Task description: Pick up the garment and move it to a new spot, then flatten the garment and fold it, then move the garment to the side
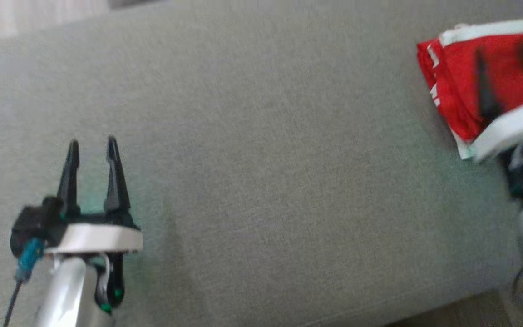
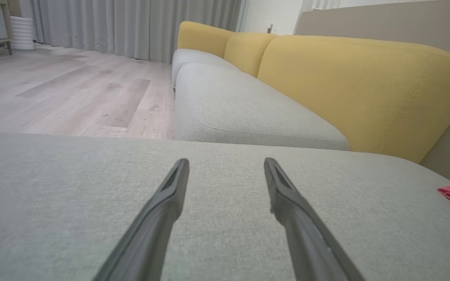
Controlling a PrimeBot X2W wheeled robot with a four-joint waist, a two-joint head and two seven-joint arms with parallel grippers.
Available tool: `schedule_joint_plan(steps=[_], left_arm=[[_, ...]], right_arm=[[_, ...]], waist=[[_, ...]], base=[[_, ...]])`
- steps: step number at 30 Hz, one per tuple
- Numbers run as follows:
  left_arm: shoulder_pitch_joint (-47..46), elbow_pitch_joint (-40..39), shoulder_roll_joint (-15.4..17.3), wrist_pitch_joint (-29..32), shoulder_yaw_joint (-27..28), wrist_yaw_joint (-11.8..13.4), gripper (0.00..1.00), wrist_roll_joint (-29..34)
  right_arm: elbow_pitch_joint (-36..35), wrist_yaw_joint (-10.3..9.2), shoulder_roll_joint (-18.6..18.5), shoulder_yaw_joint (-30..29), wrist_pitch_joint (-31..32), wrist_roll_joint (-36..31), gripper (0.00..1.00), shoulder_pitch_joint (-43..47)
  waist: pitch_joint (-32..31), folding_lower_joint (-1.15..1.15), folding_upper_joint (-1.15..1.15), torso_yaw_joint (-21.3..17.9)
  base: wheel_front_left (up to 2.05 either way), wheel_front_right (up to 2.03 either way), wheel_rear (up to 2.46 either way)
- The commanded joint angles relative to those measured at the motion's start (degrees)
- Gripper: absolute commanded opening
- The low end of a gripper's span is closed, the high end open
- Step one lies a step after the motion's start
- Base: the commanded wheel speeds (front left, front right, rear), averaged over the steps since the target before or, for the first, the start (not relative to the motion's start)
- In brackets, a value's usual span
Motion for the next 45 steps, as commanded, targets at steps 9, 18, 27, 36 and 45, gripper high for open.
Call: schedule_joint_plan(steps=[9, 18, 27, 36, 45], left_arm=[[6.02, 0.73, 0.29, -1.16, 4.64, 0.64, 1.00, -0.50], [10.07, 3.32, -0.60, -1.24, 5.58, 0.08, 1.00, -1.60], [10.87, 3.74, -0.73, -1.26, 6.18, -0.11, 1.00, -1.60], [10.62, 3.80, -1.00, -1.26, 6.44, -0.63, 1.00, -1.73], [10.46, 3.68, -1.31, -1.27, 6.67, -0.90, 1.00, -1.47]], right_arm=[[-14.08, -0.05, 6.37, 1.45, -1.44, -3.14, 1.00, 18.31], [-16.06, -0.05, 10.06, -2.25, -0.39, -4.59, 1.00, 25.89], [-16.12, -0.05, 10.57, -2.03, 0.27, -4.81, 1.00, 25.92], [-15.65, -0.05, 11.01, -1.36, 0.48, -4.20, 1.00, 25.89], [-15.41, -0.05, 11.08, -1.27, 0.41, -4.03, 1.00, 25.65]], waist=[[-10.62, 0.01, 0.00, 5.51], [-13.82, 0.01, 0.00, 7.83], [-14.13, 0.01, 0.00, 8.58], [-13.80, 0.01, 0.00, 8.61], [-13.47, 0.01, 0.00, 8.53]], base=[[0.00, 0.00, 0.00], [0.00, 0.00, 0.00], [0.00, 0.00, 0.00], [0.00, 0.00, 0.00], [0.00, 0.00, 0.00]])
